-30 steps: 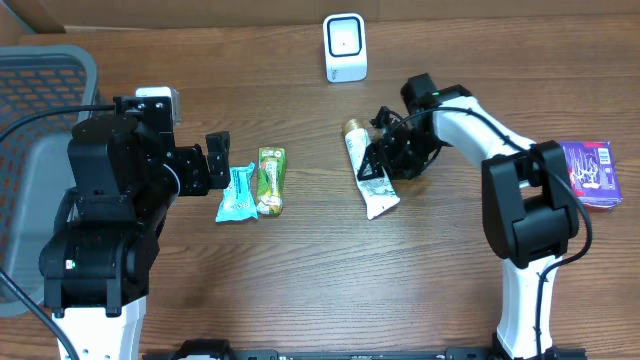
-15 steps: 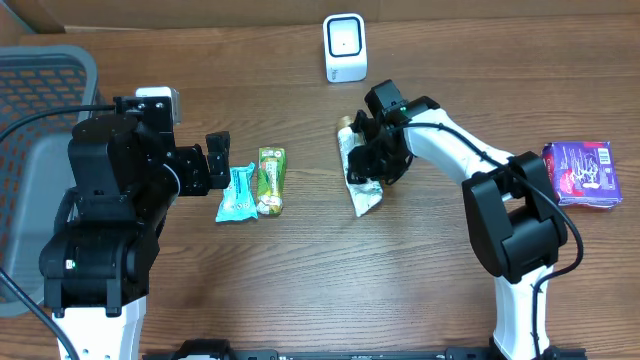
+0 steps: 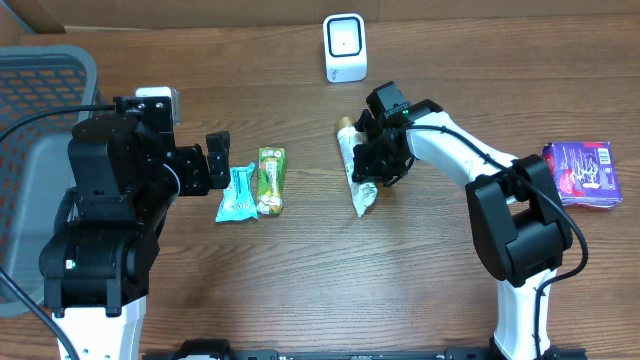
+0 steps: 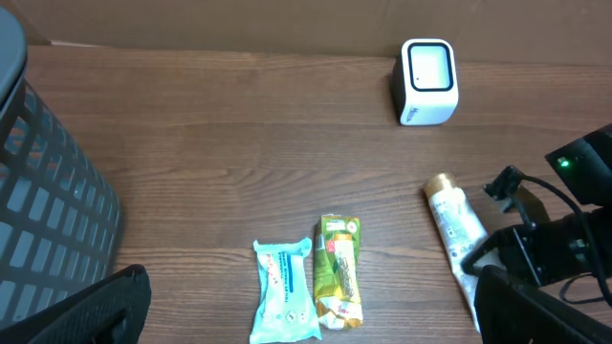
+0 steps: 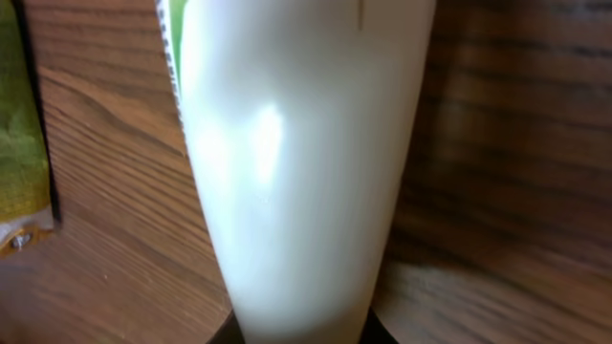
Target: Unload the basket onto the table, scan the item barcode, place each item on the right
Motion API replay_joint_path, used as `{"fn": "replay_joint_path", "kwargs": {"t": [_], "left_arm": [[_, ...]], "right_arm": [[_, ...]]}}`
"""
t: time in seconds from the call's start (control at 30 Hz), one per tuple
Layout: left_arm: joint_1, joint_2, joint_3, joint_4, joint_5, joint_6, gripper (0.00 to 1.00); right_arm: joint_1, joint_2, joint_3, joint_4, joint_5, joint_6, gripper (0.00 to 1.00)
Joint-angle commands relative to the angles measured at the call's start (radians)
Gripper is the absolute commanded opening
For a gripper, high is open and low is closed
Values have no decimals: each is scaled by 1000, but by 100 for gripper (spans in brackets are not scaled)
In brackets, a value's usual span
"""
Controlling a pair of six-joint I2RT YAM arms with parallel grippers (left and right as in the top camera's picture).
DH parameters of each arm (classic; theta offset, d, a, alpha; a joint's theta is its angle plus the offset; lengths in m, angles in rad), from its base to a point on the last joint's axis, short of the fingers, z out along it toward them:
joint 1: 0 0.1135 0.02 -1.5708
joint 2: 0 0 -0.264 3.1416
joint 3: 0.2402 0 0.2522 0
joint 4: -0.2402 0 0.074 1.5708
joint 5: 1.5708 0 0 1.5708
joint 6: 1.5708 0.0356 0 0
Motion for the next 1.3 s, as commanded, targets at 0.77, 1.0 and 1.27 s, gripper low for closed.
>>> {"fn": "replay_joint_path", "kwargs": {"t": [0.77, 1.0, 1.27], "left_arm": [[0, -5, 15, 1, -3, 8, 100], [0, -5, 15, 1, -3, 8, 99], [0, -5, 15, 1, -3, 8, 100]], "right_arm": [[-239, -526, 16, -98, -676, -293, 4], [-241, -588, 16, -97, -697, -274, 4], [-214, -590, 62, -108, -382, -130, 4]]}}
